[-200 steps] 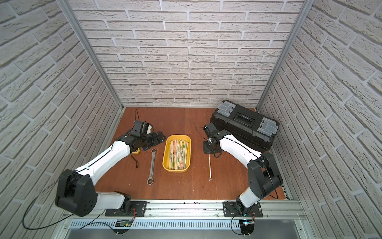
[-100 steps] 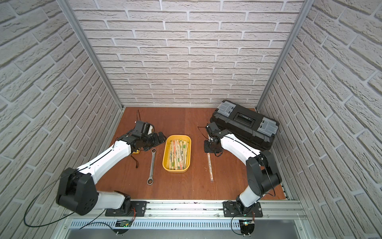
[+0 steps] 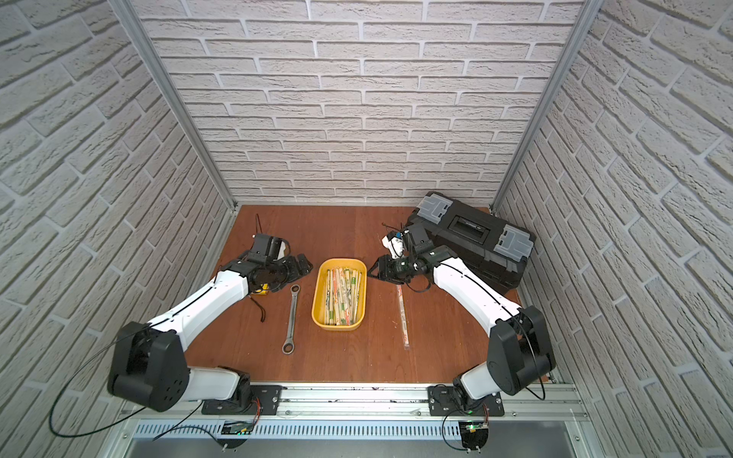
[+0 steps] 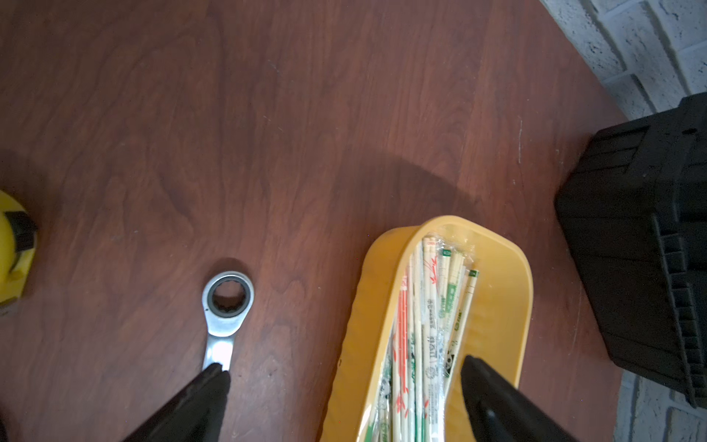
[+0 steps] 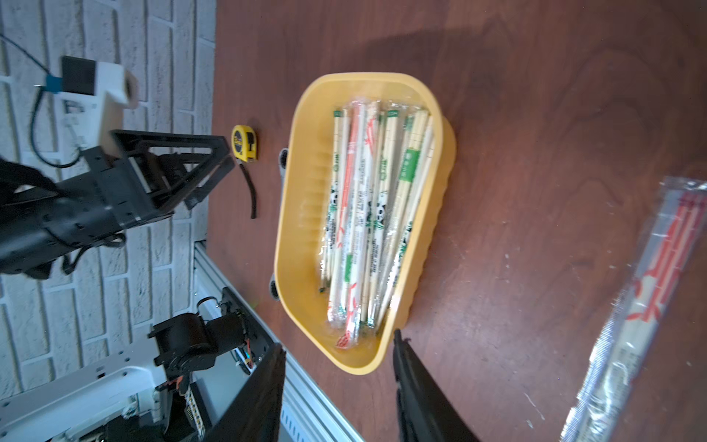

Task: Take the paired disposable chopsticks out of the storage box
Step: Pick up the paired disposable chopsticks from the storage box.

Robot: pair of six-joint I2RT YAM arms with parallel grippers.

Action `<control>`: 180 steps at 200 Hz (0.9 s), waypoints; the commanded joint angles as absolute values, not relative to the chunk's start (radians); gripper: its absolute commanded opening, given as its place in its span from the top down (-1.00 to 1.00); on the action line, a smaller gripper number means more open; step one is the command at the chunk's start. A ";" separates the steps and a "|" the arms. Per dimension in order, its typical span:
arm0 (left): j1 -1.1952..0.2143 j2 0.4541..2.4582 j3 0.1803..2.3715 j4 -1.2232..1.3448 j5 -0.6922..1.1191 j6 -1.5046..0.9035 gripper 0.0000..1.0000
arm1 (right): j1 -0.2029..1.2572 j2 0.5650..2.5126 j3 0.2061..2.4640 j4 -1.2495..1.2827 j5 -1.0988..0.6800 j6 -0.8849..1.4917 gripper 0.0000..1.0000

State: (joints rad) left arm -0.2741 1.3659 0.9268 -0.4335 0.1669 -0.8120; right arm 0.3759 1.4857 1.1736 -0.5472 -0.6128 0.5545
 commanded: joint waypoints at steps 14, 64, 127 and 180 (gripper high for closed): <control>-0.239 1.339 0.899 -0.378 0.195 -0.806 -0.96 | 0.397 1.490 1.233 -0.502 -0.685 0.581 0.05; -0.200 1.325 0.877 -0.358 0.213 -0.803 -0.97 | 0.457 1.576 1.305 -0.536 -0.634 0.576 0.08; -0.180 1.324 0.864 -0.359 0.219 -0.795 -0.96 | 0.591 1.770 1.492 -0.773 -0.285 0.480 0.14; -0.175 1.326 0.862 -0.362 0.213 -0.793 -0.96 | 0.679 1.918 1.595 -0.850 -0.160 0.440 0.27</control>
State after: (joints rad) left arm -0.1829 1.3453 0.8772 -0.3859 0.2108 -0.8059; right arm 0.6514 1.8835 1.5566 -0.7879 -0.2497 0.4778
